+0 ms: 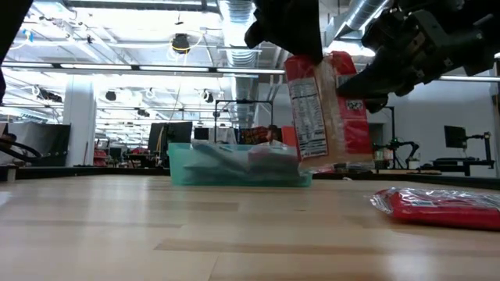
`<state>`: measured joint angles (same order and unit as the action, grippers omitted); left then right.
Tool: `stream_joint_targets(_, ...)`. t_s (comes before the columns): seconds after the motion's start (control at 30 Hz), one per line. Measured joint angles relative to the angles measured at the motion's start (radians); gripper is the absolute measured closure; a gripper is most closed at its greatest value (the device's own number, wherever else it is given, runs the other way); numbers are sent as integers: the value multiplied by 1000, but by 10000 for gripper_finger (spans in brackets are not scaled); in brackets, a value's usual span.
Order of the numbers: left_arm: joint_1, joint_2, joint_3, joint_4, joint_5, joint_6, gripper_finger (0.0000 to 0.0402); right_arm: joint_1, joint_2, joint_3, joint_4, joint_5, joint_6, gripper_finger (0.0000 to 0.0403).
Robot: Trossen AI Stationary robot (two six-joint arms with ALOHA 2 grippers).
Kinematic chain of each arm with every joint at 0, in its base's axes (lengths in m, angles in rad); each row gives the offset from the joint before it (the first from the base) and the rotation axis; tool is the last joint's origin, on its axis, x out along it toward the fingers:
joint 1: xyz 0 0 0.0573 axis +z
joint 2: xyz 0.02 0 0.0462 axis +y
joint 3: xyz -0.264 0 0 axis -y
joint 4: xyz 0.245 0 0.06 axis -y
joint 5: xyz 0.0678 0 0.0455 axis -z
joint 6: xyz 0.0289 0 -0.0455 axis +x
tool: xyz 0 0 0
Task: Sort popcorn bags into baskets
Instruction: Put the red popcorn bag into the blue bin
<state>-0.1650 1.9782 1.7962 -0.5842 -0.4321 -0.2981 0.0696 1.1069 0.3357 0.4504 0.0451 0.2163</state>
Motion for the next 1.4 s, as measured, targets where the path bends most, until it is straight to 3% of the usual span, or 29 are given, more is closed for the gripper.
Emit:
stream_joint_targets(0.33,40,-105,2,-94,202,-236,209,0,-117,79,-153,191,-257,387)
stream_joint_targets(0.5,59,-157,1,-116,241,-340,157,-1,-156,170,-290,293,-472,376)
stream_joint_targets(0.77,73,-165,0,-163,213,-599,131,63,-154,294,-359,472,-848,380)
stream_joint_targets(0.97,77,-165,0,-190,246,-632,129,136,-155,319,-370,642,-1053,363)
stream_joint_targets(1.13,95,-165,0,-231,312,-587,129,182,-154,319,-455,723,-1089,369)
stream_joint_targets(1.23,122,-172,0,-355,343,-516,129,204,-154,319,-533,767,-1077,371)
stream_joint_targets(1.33,166,-173,-1,-482,339,-493,129,225,-154,319,-594,769,-1021,366)
stream_joint_targets(1.4,203,-175,-15,-451,358,-473,129,244,-154,319,-619,769,-987,363)
